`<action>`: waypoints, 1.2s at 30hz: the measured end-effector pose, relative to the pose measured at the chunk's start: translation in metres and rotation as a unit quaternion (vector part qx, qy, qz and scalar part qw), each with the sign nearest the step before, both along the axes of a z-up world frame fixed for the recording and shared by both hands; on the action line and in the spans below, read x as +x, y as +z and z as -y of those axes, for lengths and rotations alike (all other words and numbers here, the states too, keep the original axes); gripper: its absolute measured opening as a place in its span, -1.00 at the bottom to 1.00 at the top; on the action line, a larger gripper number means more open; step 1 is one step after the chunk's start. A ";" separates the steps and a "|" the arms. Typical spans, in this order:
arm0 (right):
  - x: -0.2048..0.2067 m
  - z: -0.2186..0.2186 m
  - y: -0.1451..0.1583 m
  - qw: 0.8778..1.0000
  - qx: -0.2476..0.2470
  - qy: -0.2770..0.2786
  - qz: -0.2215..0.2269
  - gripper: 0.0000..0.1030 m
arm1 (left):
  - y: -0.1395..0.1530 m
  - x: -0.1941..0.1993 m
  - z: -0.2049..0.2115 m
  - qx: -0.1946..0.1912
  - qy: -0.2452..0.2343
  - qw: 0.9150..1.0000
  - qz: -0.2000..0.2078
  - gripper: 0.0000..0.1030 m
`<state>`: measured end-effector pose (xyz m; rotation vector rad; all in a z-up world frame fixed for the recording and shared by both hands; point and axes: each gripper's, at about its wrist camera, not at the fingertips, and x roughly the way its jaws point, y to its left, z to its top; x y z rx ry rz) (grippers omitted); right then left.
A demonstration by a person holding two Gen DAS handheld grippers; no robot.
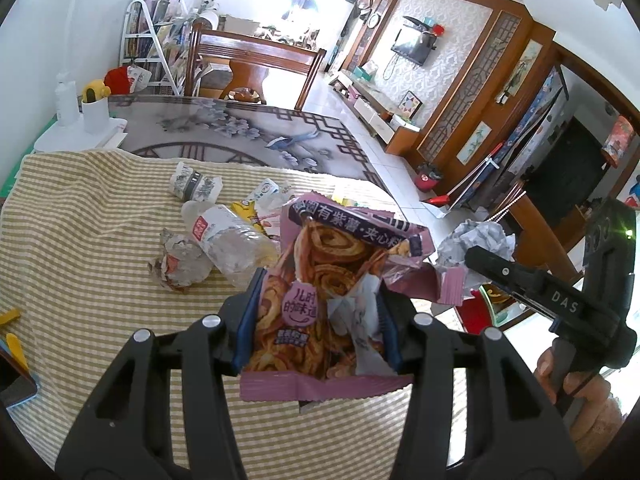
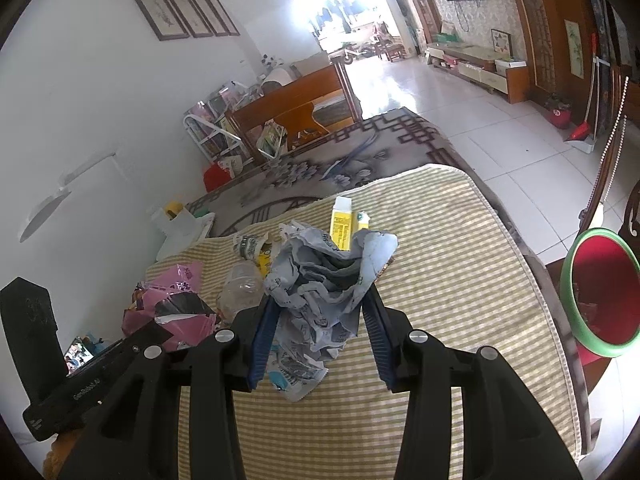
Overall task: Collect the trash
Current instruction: 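Carry the crumpled paper and pastry bag over to the red bin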
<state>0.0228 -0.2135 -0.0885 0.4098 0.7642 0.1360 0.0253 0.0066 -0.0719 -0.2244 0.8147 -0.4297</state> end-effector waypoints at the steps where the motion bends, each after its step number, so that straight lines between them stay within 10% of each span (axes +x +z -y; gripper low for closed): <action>1: 0.000 0.001 0.000 1.000 0.000 -0.002 0.000 -0.20 | 0.001 0.000 0.002 0.001 -0.002 1.000 0.001 -0.07; 19: -0.010 0.061 -0.002 1.000 0.006 -0.030 0.001 -0.18 | 0.007 0.003 0.068 0.004 -0.036 0.999 0.008 -0.07; 36: -0.009 0.193 0.001 0.999 0.018 -0.029 -0.003 -0.18 | 0.020 0.005 0.215 0.006 -0.038 0.999 0.012 -0.07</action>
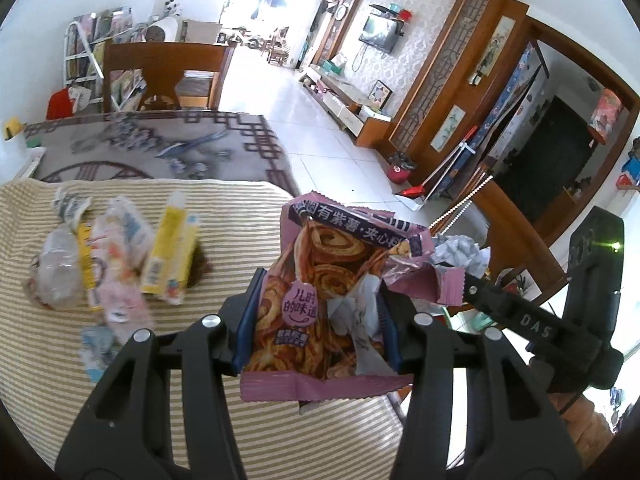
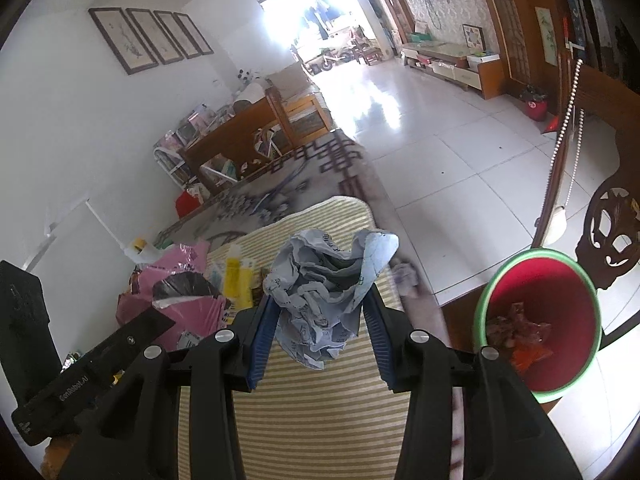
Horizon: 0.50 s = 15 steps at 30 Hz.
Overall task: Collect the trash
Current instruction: 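Carry the crumpled paper and pastry bag over to the red bin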
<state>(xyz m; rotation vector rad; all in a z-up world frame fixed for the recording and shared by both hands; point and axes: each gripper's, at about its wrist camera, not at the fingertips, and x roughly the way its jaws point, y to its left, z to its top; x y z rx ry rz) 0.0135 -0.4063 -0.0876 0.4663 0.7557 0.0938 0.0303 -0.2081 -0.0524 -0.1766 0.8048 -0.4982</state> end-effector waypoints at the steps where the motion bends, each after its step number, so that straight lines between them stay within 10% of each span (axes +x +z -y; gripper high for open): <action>1: -0.001 0.006 -0.001 1.000 0.001 -0.001 -0.001 -0.18 | 0.000 0.000 0.011 0.001 -0.001 1.000 -0.001 -0.07; 15: -0.028 0.121 -0.016 0.998 0.010 -0.062 -0.022 -0.17 | -0.015 0.003 0.120 0.021 -0.034 0.999 -0.014 -0.05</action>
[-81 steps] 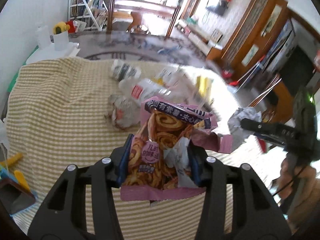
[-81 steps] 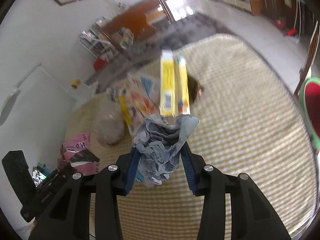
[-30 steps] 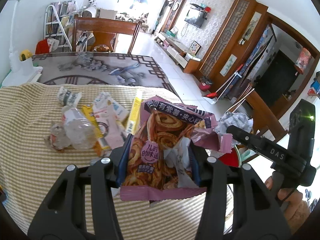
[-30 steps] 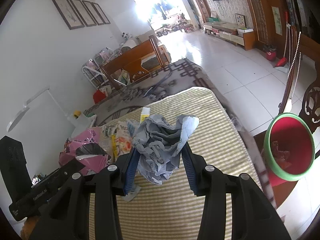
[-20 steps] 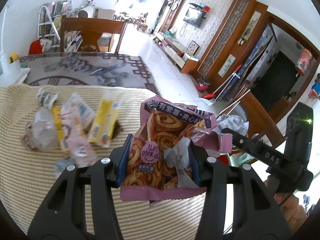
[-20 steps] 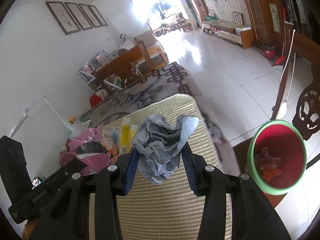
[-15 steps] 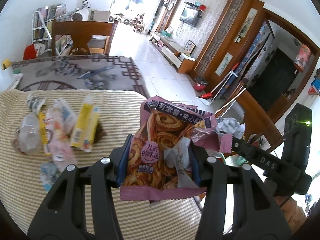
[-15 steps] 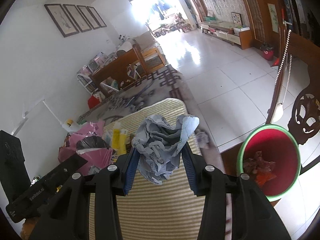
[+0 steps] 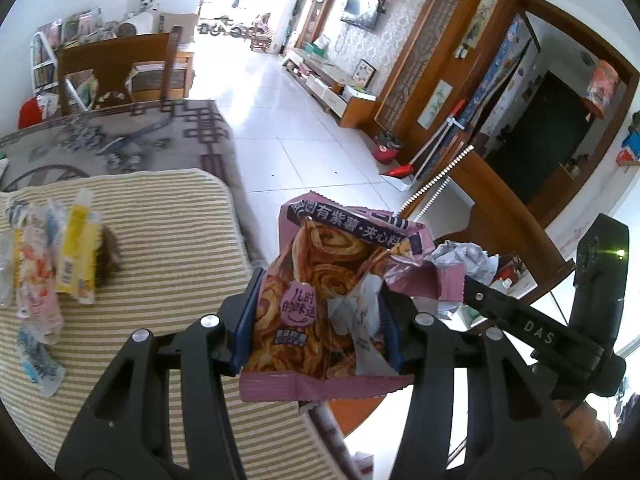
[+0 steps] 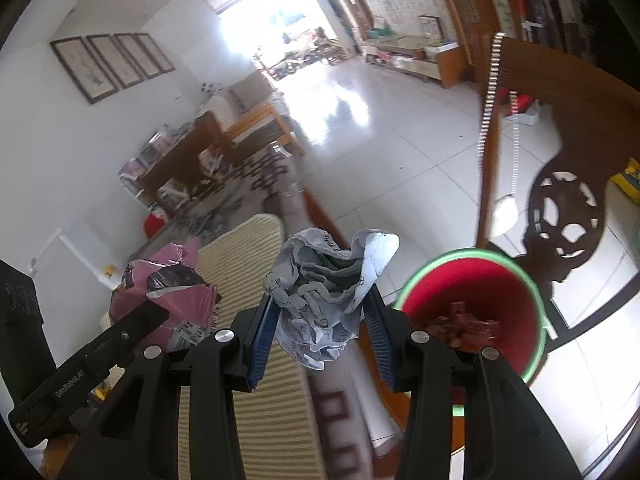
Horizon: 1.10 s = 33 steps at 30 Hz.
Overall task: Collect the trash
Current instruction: 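Carry the crumpled paper and pastry bag over to the red bin, then open both tools over the bin to drop the paper and bag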
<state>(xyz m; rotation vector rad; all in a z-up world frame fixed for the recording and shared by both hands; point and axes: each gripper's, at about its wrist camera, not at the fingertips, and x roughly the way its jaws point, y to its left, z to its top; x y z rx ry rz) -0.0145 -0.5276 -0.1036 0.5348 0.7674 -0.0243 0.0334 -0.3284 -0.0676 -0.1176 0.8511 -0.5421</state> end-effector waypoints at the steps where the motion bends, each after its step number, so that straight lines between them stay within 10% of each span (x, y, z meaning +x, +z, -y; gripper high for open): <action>1: -0.001 0.006 -0.001 1.000 0.000 -0.004 0.000 -0.17 | -0.001 0.001 0.009 0.000 -0.005 1.000 -0.001 -0.05; 33: -0.018 0.127 -0.045 0.993 -0.001 -0.097 -0.061 -0.16 | -0.094 0.035 0.156 0.094 -0.096 0.985 -0.106 0.13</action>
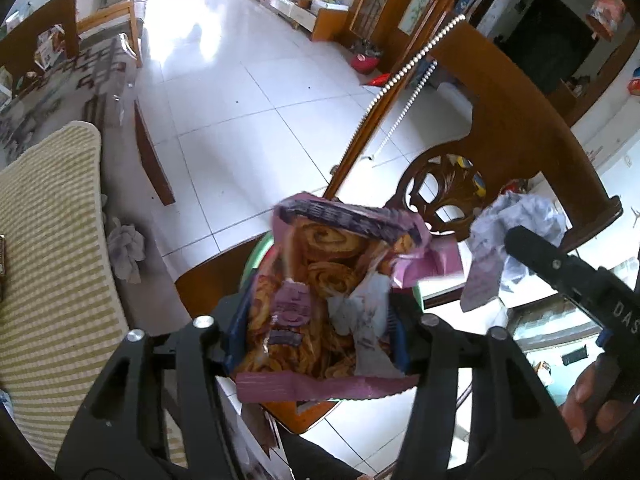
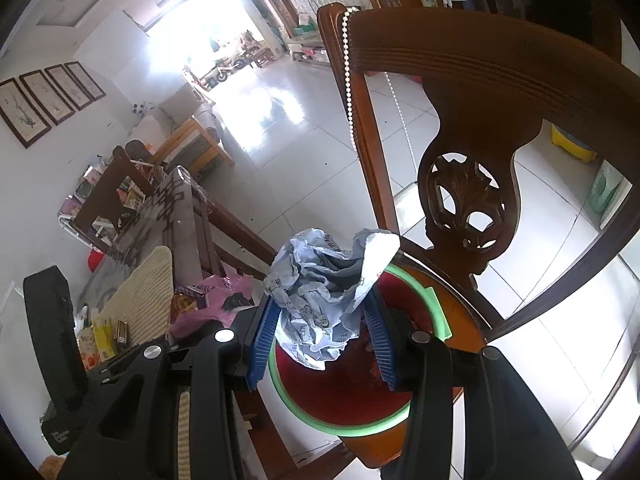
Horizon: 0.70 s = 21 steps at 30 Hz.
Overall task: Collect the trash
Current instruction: 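Open both tools over the bin to drop the paper and bag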
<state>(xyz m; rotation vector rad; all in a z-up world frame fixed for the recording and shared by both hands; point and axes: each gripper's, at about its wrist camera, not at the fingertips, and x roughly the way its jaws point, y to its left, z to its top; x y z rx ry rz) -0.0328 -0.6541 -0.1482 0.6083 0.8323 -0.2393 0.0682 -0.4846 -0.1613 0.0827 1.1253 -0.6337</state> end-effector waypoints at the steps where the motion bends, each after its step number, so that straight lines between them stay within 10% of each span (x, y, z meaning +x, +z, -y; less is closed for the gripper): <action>1: 0.001 0.001 -0.001 1.000 0.001 0.000 -0.001 -0.16 | 0.000 0.000 0.001 0.000 0.001 1.000 0.001 0.23; 9: 0.006 0.001 -0.007 1.000 0.012 -0.010 -0.009 0.33 | 0.003 0.000 -0.003 -0.008 0.006 1.000 0.008 0.56; 21: 0.012 -0.035 0.012 1.000 0.021 0.006 0.008 0.37 | 0.030 -0.001 -0.056 -0.039 0.036 0.998 0.038 0.56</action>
